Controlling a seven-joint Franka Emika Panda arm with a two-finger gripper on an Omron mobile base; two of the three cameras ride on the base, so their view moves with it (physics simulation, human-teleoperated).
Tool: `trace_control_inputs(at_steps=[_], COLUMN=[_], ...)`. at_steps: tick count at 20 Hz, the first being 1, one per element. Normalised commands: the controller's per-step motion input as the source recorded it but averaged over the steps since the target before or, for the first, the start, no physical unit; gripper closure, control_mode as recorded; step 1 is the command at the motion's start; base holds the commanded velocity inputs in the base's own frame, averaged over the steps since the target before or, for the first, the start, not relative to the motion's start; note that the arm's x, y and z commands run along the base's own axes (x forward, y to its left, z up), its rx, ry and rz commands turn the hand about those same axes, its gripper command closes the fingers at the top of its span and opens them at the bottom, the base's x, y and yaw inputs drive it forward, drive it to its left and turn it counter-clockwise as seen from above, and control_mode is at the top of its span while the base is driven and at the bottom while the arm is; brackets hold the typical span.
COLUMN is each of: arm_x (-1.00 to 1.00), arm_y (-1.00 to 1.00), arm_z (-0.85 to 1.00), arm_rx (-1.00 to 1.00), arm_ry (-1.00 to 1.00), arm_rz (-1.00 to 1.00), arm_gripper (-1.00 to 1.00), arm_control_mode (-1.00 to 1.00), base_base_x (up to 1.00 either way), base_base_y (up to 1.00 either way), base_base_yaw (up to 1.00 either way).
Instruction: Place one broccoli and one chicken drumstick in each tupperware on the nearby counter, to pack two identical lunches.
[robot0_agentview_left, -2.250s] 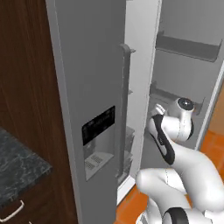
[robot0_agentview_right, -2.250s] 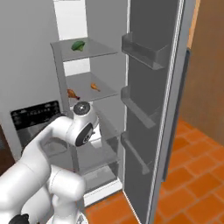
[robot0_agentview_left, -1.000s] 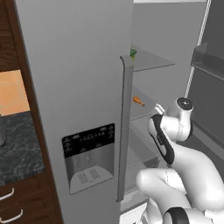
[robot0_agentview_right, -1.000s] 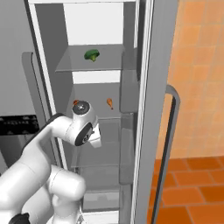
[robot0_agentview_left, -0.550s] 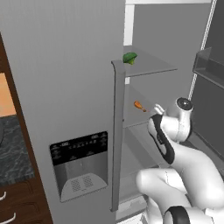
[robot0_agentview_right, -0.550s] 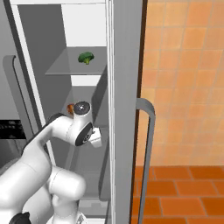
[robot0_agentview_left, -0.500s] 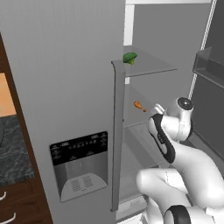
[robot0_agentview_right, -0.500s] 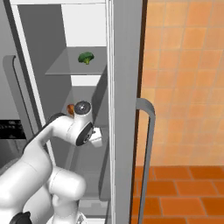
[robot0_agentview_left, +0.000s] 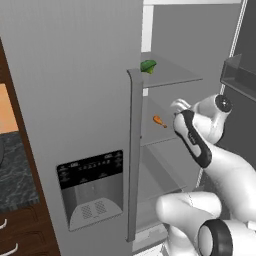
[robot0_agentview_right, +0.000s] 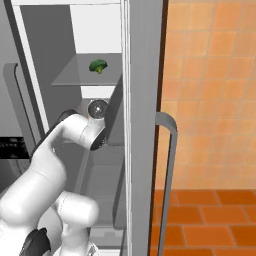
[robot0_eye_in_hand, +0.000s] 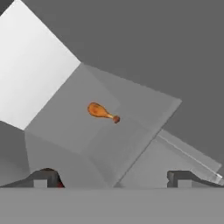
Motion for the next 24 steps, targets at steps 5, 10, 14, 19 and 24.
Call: trace_control_inputs(at_steps=[5,10,14,19,24], arm_x=[0.33,0.19,0.62,0.63,0.71], arm_y=[0.46,0.29,-0.57,-0.53,0.25], arm_z=[-0.04,-0.2,-0.05,-0.07,-0.53], arm_rx=[-0.71,-0.33,0.02,0.1,-0.04], arm_ry=[0.14,0.15,0.0,0.0,0.07], arm_rz=[0.32,0.06,0.19,0.31,0.14], arm_gripper=[-1.0,-1.0,-1.0,-1.0,-1.0], arm_control_mode=[-1.0,-1.0,-1.0,-1.0,-1.0], base_base_x=[0.0,0.0,0.0,0.0,0.0], base_base_y=[0.0,0.0,0.0,0.0,0.0], base_base_yaw=[0.0,0.0,0.0,0.0,0.0])
